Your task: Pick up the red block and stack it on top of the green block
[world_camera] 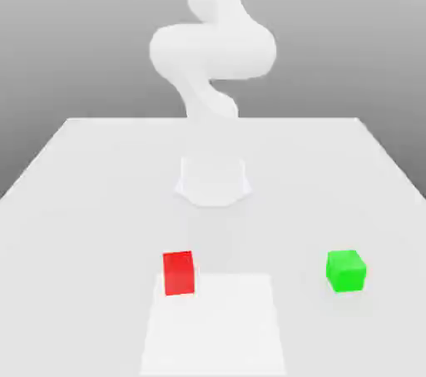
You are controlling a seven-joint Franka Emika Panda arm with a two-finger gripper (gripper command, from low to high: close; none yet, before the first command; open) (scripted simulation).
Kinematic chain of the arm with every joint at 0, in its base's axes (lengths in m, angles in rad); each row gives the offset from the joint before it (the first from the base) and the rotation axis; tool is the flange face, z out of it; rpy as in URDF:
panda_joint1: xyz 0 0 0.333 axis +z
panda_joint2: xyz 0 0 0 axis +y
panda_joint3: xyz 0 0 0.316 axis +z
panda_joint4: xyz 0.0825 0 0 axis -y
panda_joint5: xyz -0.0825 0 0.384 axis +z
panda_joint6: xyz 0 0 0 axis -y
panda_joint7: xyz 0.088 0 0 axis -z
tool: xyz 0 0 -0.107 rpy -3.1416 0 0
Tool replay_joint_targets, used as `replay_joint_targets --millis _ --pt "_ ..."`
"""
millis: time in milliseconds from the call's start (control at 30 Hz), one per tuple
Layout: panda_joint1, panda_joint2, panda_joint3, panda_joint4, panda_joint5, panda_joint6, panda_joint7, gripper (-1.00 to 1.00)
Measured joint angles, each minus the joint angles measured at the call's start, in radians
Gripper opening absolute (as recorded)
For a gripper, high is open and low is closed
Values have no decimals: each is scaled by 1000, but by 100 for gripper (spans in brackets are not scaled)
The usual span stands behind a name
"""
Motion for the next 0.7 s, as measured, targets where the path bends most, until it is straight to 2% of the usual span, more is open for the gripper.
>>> replay_joint_targets --millis 500,600,700 --pt "-31 468 -117 -484 -61 369 -204 0" --pt "-18 654 -150 -549 -21 509 -278 0" --pt "-35 794 -116 -549 59 623 -346 0"
